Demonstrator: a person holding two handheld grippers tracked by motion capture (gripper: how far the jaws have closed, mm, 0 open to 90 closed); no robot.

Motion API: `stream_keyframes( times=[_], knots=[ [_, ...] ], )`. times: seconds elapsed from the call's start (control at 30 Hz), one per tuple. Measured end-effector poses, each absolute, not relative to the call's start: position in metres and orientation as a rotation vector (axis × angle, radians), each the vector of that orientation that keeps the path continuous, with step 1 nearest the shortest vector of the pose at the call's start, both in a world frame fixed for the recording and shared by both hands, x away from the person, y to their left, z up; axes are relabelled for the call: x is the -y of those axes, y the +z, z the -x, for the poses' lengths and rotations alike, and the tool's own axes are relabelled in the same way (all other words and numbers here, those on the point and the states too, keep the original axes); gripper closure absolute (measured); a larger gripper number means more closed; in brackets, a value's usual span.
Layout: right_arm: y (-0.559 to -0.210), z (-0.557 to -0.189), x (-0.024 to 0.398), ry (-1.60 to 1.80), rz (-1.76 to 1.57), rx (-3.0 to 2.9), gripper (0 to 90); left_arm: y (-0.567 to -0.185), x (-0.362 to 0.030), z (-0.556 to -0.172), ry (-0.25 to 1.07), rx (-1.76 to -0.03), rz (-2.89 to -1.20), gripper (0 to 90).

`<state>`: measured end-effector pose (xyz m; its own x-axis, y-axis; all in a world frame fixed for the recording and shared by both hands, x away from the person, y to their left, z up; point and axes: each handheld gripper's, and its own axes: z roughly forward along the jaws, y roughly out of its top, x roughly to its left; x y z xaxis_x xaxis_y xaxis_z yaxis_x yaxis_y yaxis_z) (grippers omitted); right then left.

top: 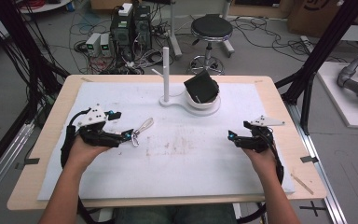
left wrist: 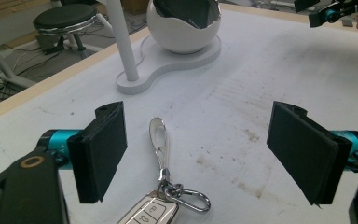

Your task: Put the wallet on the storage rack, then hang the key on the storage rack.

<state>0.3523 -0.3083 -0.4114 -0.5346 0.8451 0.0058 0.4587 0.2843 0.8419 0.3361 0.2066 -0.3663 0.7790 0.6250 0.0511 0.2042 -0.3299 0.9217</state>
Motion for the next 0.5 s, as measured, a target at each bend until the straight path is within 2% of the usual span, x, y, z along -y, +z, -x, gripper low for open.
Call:
stream_keyframes(
  times=[0.5],
  knots=[
    [-0.4099, -0.3502, 0.3078, 1.166, -1.169, -2.105, 20.1, -0.3724, -0.2046, -0.3382, 0.481, -0.650, -1.899, 19.8]
  ],
)
